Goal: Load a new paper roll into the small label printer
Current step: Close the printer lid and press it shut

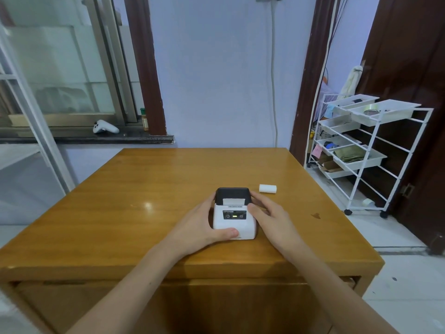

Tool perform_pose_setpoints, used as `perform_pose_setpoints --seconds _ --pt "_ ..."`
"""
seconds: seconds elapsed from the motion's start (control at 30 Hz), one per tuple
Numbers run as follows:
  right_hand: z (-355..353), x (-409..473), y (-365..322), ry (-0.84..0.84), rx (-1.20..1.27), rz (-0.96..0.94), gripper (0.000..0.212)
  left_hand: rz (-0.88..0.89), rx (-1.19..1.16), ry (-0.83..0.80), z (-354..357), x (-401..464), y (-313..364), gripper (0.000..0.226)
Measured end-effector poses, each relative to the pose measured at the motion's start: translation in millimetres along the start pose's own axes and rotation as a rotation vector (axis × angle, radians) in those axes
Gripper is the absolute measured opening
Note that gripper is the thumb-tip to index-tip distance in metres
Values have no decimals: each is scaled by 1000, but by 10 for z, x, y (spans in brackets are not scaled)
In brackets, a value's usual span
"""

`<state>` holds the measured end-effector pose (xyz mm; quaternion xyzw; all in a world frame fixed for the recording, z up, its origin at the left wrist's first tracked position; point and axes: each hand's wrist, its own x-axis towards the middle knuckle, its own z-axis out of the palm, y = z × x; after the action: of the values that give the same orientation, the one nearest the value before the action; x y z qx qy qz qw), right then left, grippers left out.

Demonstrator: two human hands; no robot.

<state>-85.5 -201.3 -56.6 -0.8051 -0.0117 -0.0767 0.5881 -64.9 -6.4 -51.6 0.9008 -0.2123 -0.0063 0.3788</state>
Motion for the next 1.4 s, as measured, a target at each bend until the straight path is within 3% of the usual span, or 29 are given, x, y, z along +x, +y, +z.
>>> perform_pose_setpoints --seconds 0.33,0.47,0.87,1.4 --pt "-4 5 9 -3 -6 -6 44 6 -4 3 1 -6 13 91" --pt "-1 2 2 -4 -3 -16 44 10 -4 8 -8 -9 10 78" --pt "-5 5 16 -3 -11 -16 44 23 -7 4 -2 -8 0 94" --pt "-10 -5 7 -5 -11 -12 44 15 -34 14 -12 -12 30 73"
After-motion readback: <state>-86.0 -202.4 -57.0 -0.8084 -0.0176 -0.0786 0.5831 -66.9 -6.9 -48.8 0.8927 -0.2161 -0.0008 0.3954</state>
